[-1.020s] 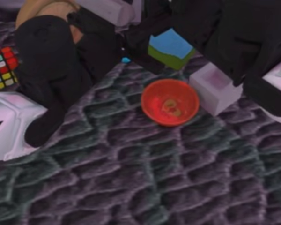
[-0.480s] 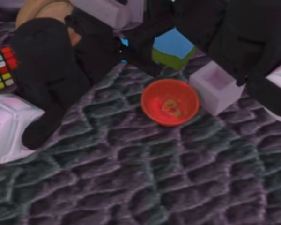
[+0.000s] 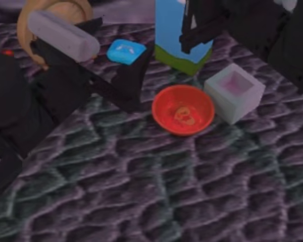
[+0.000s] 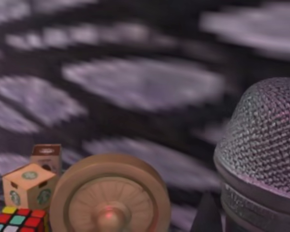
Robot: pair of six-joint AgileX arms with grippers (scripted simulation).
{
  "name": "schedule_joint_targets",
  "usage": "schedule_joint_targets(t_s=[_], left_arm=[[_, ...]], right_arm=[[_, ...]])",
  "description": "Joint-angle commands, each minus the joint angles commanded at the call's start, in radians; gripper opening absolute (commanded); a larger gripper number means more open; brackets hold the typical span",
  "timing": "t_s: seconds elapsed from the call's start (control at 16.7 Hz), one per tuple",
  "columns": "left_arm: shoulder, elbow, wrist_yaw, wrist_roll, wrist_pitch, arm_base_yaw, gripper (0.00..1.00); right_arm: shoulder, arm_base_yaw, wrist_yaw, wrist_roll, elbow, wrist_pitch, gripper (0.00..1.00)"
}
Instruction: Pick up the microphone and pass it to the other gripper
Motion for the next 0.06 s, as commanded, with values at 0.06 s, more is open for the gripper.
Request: schedule_joint_targets(t_s=[0.06], left_arm=[[-0.005,-0.005,0.001,0.000,0.000,0.001,1.00]], right_arm=[[-0.002,-0.003,-0.002,0.000,-0.002,0.000,0.00]])
